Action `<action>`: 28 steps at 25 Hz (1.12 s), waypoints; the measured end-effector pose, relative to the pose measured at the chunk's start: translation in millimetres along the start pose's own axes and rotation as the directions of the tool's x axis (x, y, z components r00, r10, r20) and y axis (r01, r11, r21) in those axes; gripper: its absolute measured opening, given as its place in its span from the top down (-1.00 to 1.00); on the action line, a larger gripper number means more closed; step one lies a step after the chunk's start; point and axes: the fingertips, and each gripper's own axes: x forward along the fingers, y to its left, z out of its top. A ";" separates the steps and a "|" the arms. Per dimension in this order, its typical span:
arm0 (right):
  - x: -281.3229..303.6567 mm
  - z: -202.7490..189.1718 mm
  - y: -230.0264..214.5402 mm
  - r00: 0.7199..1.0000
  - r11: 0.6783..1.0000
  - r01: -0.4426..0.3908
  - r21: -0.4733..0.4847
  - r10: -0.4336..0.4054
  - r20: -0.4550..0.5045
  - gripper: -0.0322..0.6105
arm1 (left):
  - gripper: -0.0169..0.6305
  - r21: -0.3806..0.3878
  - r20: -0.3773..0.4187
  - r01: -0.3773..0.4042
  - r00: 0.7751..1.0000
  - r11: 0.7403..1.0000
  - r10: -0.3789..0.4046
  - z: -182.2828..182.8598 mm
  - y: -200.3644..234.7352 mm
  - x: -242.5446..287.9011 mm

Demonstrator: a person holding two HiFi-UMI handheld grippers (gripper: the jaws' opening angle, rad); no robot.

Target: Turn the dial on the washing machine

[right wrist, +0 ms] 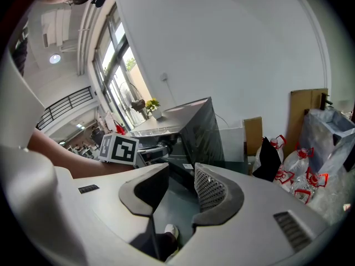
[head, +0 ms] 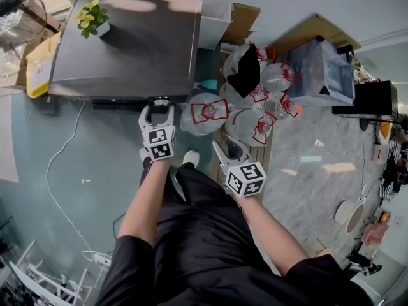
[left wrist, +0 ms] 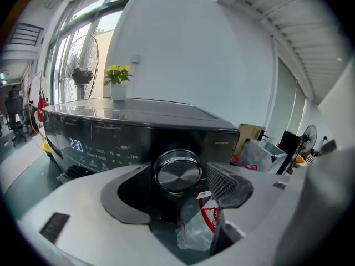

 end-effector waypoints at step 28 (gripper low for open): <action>-29.7 139.0 103.9 0.976 0.996 0.021 -0.091 -0.001 0.219 0.85 | 0.50 0.008 0.279 0.257 0.927 0.966 -0.249 158.0 25.0 -227.0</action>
